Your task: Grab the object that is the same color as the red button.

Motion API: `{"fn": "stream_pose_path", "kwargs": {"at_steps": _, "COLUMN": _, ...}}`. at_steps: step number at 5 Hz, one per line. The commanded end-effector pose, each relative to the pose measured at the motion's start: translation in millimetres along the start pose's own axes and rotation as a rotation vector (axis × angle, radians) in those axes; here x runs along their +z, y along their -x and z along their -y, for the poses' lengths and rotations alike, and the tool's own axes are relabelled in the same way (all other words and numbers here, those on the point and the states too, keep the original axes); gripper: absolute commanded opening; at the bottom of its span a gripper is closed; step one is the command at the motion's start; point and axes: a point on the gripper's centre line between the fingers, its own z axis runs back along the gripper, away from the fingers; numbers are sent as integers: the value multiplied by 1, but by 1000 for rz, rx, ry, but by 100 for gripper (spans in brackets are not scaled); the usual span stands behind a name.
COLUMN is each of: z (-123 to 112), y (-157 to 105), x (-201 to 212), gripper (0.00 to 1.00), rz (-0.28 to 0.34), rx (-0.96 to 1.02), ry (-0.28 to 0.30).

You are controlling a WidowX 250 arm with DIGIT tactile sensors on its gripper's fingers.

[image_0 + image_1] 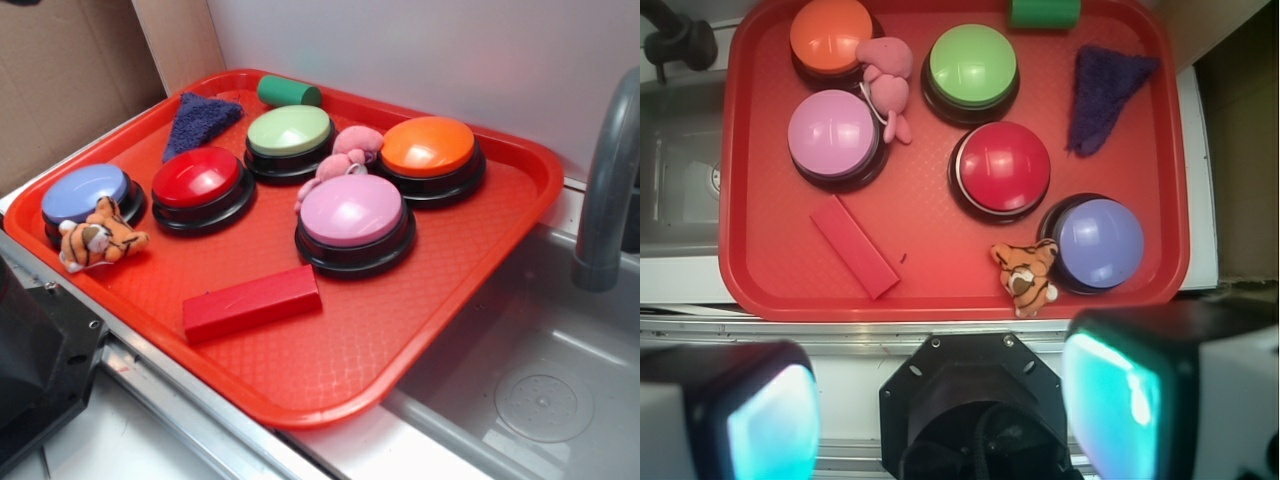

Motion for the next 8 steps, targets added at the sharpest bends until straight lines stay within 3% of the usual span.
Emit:
{"fn": "stream_pose_path", "kwargs": {"at_steps": 1, "z": 0, "y": 0, "x": 0, "gripper": 100, "rz": 0, "rx": 0, "ry": 0}}
{"fn": "stream_pose_path", "kwargs": {"at_steps": 4, "z": 50, "y": -32, "x": -82, "gripper": 100, "rz": 56, "rx": -453, "ry": 57}}
{"fn": "stream_pose_path", "kwargs": {"at_steps": 5, "z": 65, "y": -33, "x": -112, "gripper": 100, "rz": 76, "rx": -516, "ry": 32}}
{"fn": "stream_pose_path", "kwargs": {"at_steps": 6, "z": 77, "y": -33, "x": -149, "gripper": 100, "rz": 116, "rx": -574, "ry": 55}}
{"fn": "stream_pose_path", "kwargs": {"at_steps": 7, "z": 81, "y": -32, "x": -169, "gripper": 100, "rz": 88, "rx": -583, "ry": 1}}
{"fn": "stream_pose_path", "kwargs": {"at_steps": 8, "z": 80, "y": -29, "x": -188, "gripper": 100, "rz": 79, "rx": -534, "ry": 1}}
